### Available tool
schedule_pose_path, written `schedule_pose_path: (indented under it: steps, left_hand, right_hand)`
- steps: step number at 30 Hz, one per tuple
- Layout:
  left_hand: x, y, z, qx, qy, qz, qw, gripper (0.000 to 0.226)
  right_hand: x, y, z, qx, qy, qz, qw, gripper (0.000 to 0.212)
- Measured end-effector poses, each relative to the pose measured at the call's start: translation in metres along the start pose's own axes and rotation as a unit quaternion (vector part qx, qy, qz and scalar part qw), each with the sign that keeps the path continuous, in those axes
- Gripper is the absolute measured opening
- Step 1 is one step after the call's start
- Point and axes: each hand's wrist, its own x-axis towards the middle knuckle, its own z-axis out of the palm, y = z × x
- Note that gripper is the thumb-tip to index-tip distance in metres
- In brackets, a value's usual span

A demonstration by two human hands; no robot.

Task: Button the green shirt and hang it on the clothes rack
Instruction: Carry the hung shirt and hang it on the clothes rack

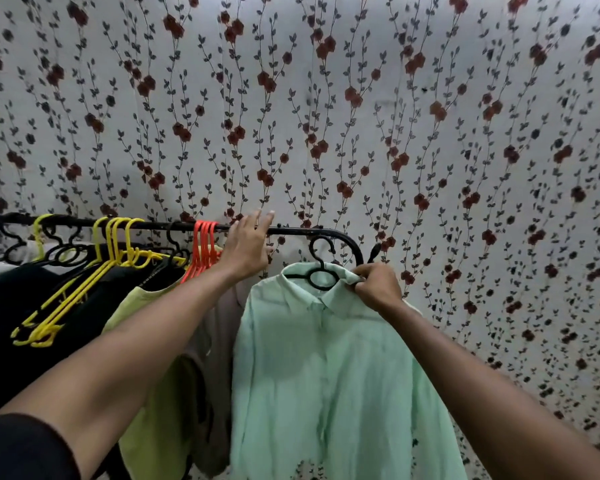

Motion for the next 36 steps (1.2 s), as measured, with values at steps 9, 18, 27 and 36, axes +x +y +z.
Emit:
schedule_pose_path:
  steps: [9, 18, 27, 36]
  left_hand:
    - [0.027, -0.012, 0.022, 0.016, -0.106, -0.066, 0.992, 0.082]
    - [0.024, -0.015, 0.017, -0.014, -0.119, -0.069, 0.99, 0.09]
    - [0.021, 0.001, 0.001, -0.016, -0.182, -0.084, 0.98, 0.099]
    - [-0.024, 0.018, -0.008, -0.017, -0.187, -0.029, 0.982, 0.086]
  right_hand:
    - [0.043, -0.036, 0.048, -0.02, 0.013, 0.021, 0.999, 0.019]
    - [0.052, -0.08, 0.048, -0.005, 0.058, -0.009, 0.998, 0.022]
    - [0.022, -0.052, 0.033, -0.036, 0.022, -0.002, 0.999, 0.012]
    - [0.008, -0.051, 0.017, -0.026, -0.027, -0.028, 0.999, 0.039]
